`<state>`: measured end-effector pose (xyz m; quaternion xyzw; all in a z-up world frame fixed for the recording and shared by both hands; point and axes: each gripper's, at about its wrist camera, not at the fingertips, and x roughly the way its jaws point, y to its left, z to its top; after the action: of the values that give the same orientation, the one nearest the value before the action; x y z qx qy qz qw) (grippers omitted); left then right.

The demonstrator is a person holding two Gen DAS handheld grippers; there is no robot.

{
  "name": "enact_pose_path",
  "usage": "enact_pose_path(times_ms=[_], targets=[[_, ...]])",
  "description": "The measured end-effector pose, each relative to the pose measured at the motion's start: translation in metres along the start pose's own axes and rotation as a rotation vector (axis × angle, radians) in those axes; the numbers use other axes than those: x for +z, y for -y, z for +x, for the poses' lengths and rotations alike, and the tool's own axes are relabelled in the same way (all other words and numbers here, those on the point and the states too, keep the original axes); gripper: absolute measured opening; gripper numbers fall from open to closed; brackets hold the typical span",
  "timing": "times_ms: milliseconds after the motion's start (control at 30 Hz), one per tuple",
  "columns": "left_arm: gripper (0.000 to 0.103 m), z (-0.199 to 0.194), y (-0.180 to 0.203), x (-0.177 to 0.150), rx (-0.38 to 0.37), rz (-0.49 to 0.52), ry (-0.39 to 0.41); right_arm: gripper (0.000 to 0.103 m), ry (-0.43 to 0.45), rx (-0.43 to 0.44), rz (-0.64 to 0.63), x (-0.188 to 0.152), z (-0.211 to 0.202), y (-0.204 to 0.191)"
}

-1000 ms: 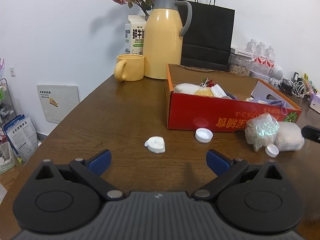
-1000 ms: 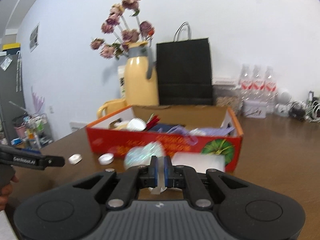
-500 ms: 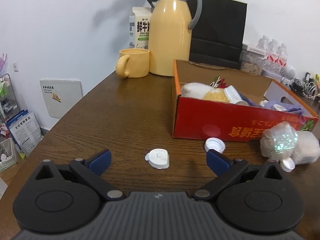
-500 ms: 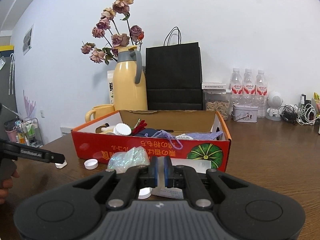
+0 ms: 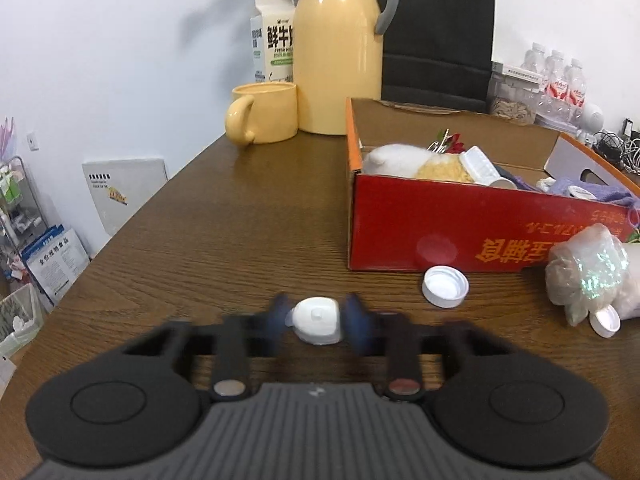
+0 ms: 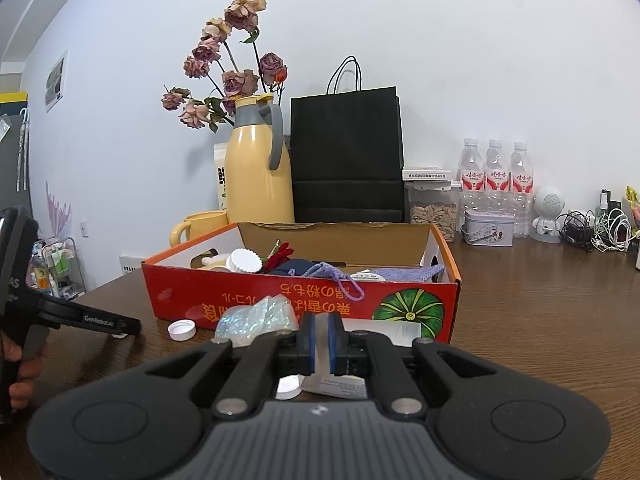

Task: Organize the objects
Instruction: 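Grasp the small white cap on the table with the left gripper, then carry both held white items into the red box and open both grippers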

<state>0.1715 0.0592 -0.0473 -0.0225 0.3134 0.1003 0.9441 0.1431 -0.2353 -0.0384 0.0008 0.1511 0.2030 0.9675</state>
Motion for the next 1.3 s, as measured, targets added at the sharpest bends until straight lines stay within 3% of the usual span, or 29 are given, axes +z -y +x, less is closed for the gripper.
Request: enact_pose_path(times_ms=[567, 900, 1100, 1233, 1300], targets=[[0.026, -0.024, 0.004, 0.001, -0.075, -0.014, 0.115, 0.005, 0.045, -0.008, 0.001, -0.001, -0.005, 0.001], [0.026, -0.062, 0.047, 0.044, -0.206, 0.027, 0.290, 0.005, 0.148, 0.033, -0.052, 0.039, -0.006, -0.005], [0.026, -0.045, 0.072, 0.081, -0.235, -0.021, 0.352, 0.005, 0.212, 0.027, -0.045, 0.079, 0.024, -0.004], [0.026, -0.019, 0.081, 0.104, -0.240, -0.064, 0.350, 0.005, 0.194, 0.027, 0.006, 0.096, 0.064, 0.001], [0.026, -0.002, 0.085, 0.112, -0.194, -0.085, 0.379, 0.005, 0.166, 0.022, 0.023, 0.098, 0.092, 0.001]])
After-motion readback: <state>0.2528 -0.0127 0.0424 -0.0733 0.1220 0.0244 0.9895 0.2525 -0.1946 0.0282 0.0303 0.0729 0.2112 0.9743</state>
